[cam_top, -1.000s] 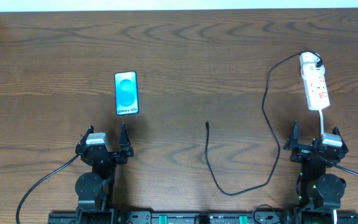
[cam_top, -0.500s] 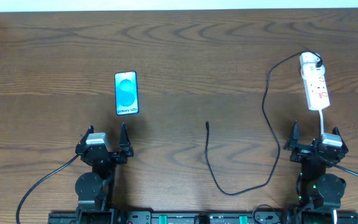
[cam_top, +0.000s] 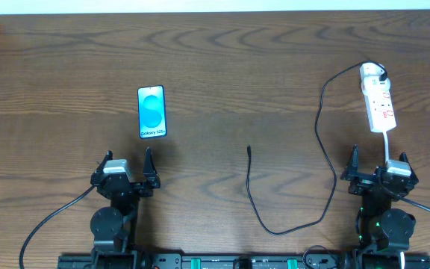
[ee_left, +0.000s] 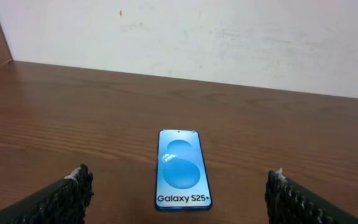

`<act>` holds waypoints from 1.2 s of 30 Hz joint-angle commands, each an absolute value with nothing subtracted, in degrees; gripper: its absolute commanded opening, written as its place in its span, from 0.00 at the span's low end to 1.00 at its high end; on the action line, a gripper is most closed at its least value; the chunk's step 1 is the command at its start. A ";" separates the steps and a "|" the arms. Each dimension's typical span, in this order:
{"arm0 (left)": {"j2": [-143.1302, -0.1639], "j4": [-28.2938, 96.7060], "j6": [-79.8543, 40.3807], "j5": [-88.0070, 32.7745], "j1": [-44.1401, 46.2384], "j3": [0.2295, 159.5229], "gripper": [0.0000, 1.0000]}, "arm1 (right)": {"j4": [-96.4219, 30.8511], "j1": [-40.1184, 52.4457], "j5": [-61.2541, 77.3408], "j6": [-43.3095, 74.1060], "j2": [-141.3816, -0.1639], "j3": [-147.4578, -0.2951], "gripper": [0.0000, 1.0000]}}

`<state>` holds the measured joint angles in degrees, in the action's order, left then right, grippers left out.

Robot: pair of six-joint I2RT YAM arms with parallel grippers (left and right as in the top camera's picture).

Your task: Plug charger to phone and switch on socket

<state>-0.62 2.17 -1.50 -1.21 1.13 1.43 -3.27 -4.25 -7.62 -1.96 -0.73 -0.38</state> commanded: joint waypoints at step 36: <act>-0.84 4.73 -1.56 -3.70 0.78 0.95 0.90 | -3.46 -3.92 -8.64 -2.42 -0.38 -0.32 0.99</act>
